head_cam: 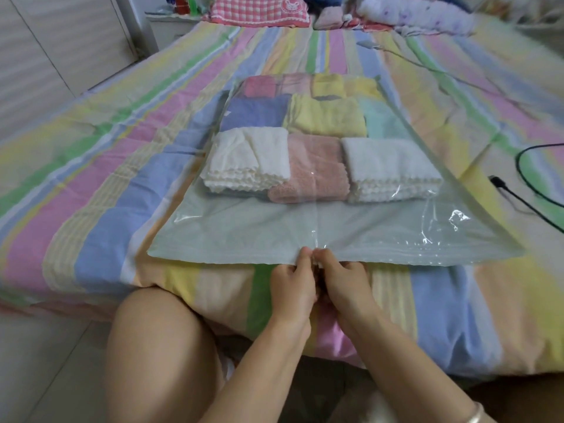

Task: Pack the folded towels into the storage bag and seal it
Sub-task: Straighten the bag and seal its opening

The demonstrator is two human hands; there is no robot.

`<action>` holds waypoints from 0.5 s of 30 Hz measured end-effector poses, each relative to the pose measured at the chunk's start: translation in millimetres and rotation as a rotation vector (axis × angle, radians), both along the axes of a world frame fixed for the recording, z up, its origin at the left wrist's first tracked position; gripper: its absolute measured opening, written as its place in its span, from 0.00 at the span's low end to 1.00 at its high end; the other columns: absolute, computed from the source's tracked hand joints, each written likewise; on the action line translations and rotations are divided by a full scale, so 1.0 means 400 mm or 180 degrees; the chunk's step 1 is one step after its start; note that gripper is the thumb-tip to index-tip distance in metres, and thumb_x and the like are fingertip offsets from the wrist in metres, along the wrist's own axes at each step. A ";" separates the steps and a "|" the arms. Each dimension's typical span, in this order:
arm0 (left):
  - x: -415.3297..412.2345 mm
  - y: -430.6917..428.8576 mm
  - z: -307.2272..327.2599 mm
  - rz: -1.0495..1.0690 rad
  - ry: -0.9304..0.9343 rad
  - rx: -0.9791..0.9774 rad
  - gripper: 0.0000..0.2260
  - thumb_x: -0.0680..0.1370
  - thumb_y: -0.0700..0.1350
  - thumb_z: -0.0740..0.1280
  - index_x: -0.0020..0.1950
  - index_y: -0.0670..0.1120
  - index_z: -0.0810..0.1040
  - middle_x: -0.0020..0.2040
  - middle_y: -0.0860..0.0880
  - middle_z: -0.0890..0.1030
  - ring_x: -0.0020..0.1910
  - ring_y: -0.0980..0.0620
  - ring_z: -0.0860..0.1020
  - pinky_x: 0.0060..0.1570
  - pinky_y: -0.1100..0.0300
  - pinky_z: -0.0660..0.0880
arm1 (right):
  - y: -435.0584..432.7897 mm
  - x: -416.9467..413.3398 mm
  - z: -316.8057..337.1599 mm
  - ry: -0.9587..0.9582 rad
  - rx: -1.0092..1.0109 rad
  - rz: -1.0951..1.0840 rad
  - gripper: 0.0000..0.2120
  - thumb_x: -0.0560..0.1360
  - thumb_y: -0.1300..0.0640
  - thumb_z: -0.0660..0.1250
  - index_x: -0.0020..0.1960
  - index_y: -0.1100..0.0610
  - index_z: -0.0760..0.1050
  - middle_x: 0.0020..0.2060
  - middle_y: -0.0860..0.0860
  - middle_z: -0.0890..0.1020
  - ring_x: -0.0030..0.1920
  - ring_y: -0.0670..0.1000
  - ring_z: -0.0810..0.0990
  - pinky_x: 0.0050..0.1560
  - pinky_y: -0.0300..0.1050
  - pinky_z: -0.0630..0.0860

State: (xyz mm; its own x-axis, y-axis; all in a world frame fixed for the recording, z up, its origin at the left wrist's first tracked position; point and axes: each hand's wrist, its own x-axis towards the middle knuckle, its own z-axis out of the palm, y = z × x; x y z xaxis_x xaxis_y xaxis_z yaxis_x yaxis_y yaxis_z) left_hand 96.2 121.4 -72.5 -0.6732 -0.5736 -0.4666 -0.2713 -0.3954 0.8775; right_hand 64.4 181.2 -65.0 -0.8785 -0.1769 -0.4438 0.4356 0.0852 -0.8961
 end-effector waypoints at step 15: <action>0.021 -0.029 -0.009 -0.0161 0.0243 0.0017 0.20 0.81 0.46 0.62 0.30 0.47 0.62 0.26 0.50 0.58 0.23 0.54 0.57 0.22 0.63 0.56 | 0.147 -0.041 0.033 -0.0031 -0.0177 -0.0413 0.21 0.75 0.58 0.64 0.27 0.52 0.60 0.19 0.44 0.59 0.20 0.44 0.58 0.24 0.41 0.58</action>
